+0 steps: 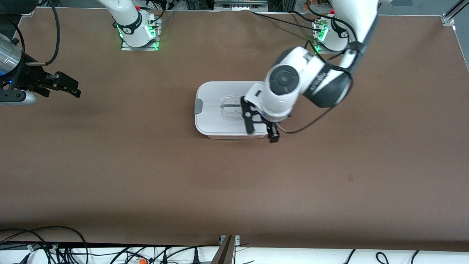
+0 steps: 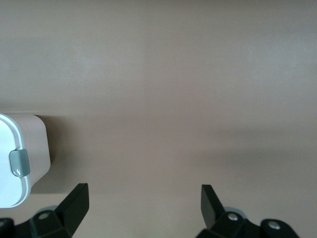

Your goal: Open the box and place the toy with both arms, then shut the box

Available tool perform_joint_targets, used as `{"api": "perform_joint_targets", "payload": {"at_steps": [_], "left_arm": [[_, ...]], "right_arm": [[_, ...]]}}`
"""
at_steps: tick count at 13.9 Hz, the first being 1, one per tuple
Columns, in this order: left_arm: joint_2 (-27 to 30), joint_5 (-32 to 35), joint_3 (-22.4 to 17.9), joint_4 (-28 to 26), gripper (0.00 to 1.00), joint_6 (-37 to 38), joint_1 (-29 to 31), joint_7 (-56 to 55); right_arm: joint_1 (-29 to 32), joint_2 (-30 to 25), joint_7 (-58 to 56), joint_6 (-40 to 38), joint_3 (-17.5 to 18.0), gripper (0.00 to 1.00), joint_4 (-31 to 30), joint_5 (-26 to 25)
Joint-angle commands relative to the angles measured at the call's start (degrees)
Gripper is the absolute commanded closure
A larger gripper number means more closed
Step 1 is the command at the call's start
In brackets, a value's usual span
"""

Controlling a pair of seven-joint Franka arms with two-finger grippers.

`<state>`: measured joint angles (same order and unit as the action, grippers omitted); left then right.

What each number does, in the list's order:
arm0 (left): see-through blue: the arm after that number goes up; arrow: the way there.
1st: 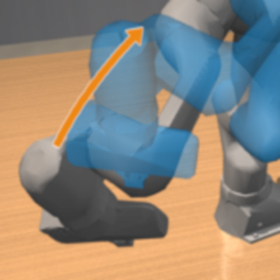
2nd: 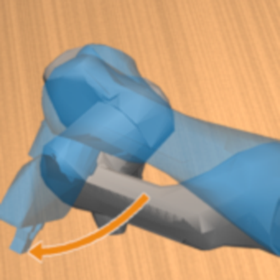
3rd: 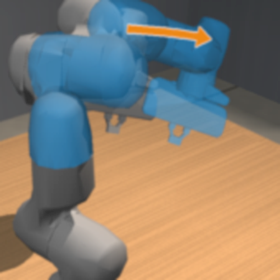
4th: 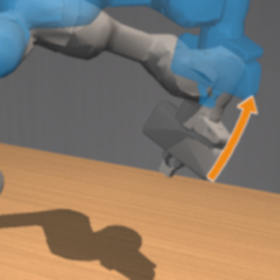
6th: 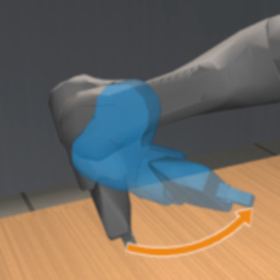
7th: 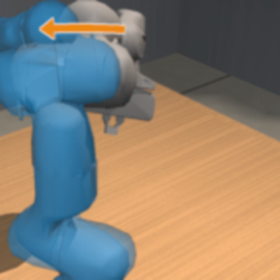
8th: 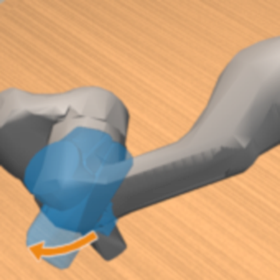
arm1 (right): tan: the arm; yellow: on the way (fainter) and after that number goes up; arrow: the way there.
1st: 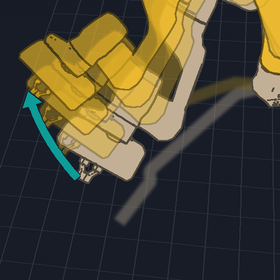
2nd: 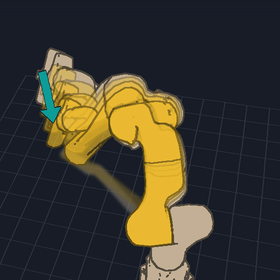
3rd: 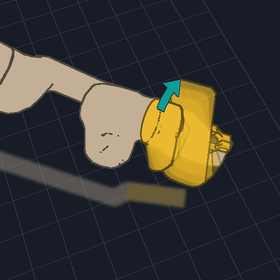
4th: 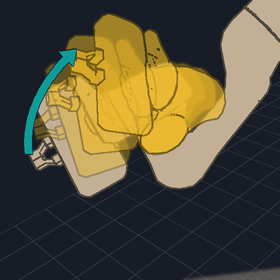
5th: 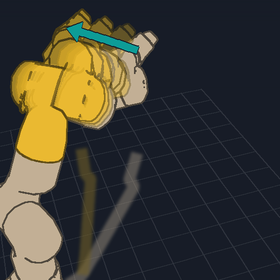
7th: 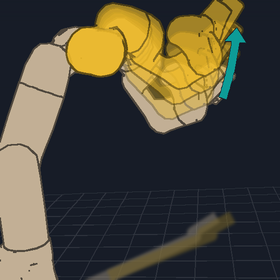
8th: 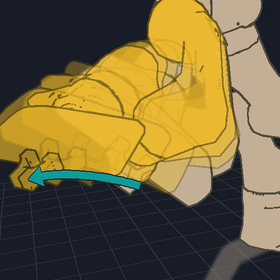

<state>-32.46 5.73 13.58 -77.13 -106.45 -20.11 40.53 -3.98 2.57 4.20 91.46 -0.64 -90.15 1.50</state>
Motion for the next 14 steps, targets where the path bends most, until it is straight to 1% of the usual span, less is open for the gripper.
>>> {"api": "perform_joint_targets", "payload": {"at_steps": [1,2,3,5,6,9,10,11,12,14], "left_arm": [[0.56,0.95,0.92,3.38,0.0,2.46,6.55,0.26],[0.39,1.3,0.57,3.83,0.0,4.13,7.79,0.17],[0.21,1.21,-0.39,5.14,0.0,4.23,9.37,-0.09],[-0.84,0.69,-3.46,9.44,0.0,3.54,11.66,-0.45],[-1.28,0.6,-3.91,10.76,0.0,2.75,13.76,-0.01],[0.72,0.25,-4.79,10.52,0.0,3.18,19.03,-0.53],[2.04,-2.8,-6.01,10.08,0.0,3.79,20.19,-1.14],[3.19,-5.35,-8.98,9.99,0.0,5.88,20.11,-2.37],[4.07,-5.81,-11.36,9.99,0.0,8.08,19.94,-4.21],[6.78,-8.18,-13.05,9.03,0.0,11.6,20.55,-9.12]], "right_arm": [[0.03,0.41,0.81,-1.02,0.38,0.0,1.21,-0.89],[0.03,0.41,0.81,-0.93,0.47,0.0,1.21,-0.89],[0.03,0.41,0.81,-0.84,0.47,0.0,1.21,-0.89],[0.02,0.41,0.73,-0.93,0.38,0.0,1.21,-0.89],[0.03,0.41,0.73,-0.93,0.38,0.0,1.21,-0.89],[0.03,0.41,0.73,-1.02,0.38,0.0,1.21,-0.97],[0.03,0.41,0.73,-1.02,0.38,0.0,1.21,-0.97],[0.03,0.5,0.73,-1.02,0.38,0.0,1.21,-0.97],[0.03,0.5,0.73,-0.93,0.38,0.0,1.21,-1.15],[0.03,0.5,0.73,-1.11,0.38,0.0,1.12,-1.59]]}}
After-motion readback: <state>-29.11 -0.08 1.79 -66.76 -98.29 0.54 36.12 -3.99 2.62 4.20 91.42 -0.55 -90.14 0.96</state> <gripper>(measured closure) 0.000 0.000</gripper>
